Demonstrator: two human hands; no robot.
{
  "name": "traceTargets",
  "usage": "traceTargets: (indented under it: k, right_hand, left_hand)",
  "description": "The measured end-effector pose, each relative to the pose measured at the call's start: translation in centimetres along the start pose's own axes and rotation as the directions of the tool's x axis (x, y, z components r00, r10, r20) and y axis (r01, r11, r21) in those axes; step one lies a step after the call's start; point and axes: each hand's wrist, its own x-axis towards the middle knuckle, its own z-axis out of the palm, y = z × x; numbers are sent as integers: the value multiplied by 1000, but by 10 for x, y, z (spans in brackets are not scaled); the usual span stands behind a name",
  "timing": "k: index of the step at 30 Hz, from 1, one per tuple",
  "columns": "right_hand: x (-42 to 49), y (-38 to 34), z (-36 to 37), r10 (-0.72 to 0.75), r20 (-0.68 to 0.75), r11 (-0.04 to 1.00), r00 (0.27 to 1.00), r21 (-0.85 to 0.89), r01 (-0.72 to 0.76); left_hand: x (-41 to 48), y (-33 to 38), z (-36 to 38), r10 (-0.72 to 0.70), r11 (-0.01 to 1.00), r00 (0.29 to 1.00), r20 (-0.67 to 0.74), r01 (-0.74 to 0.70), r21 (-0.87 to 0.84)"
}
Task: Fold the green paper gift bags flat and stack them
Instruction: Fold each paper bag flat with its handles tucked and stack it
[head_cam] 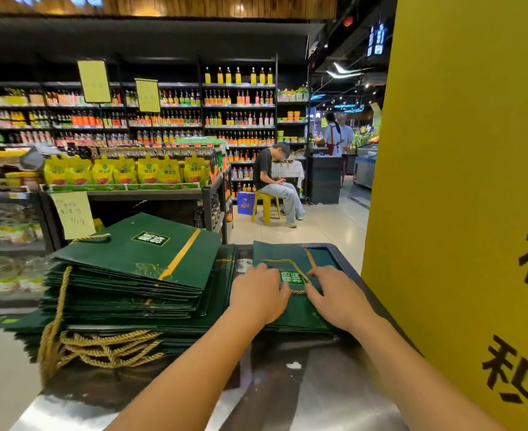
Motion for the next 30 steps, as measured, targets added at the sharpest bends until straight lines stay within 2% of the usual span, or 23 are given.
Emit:
traceTargets:
  k: [4, 8, 11, 14, 17, 21, 24, 26, 28, 30]
  right_hand:
    - [-6, -50, -23, -51, -77, 978, 996, 197, 65]
    - [-5, -110, -40, -89, 56, 896, 994, 442, 55]
    - [-2, -149, -41, -74, 174, 784, 982, 619, -50]
    - [0, -170, -34, -25, 270, 748, 962, 644, -162]
    - [1, -180, -25, 27, 294, 741, 955, 636, -216]
    - [1, -185, -19, 79, 347, 683, 934, 664, -305]
    - [-1, -184, -18, 74, 349, 703, 934, 646, -297]
    - [-5, -182, -17, 66, 351, 670, 934, 678, -302]
    - [-7, -179, -16, 34, 329, 650, 944, 710, -271]
    - [-9, -175, -13, 17, 291, 609, 957, 756, -241]
  left_hand:
    - [-23, -27, -54, -43, 993, 990, -135, 27, -111]
    - [-49, -64, -108, -107, 991, 975, -196, 90, -96]
    - [-69, -101, -142, -168, 986, 956, -242, 164, -39]
    - [-88, -148, -161, -265, 961, 914, -308, 277, -6]
    - [-108, -189, -165, -420, 907, 846, -329, 406, -114]
    - [-125, -208, -157, -535, 844, 785, -311, 485, -228]
    - [-127, -206, -151, -577, 815, 760, -300, 508, -279]
    - [-127, -204, -151, -606, 788, 746, -275, 516, -337]
    - [-128, -202, -151, -628, 744, 738, -247, 476, -470]
    - [-129, -201, -150, -667, 645, 715, -210, 414, -642]
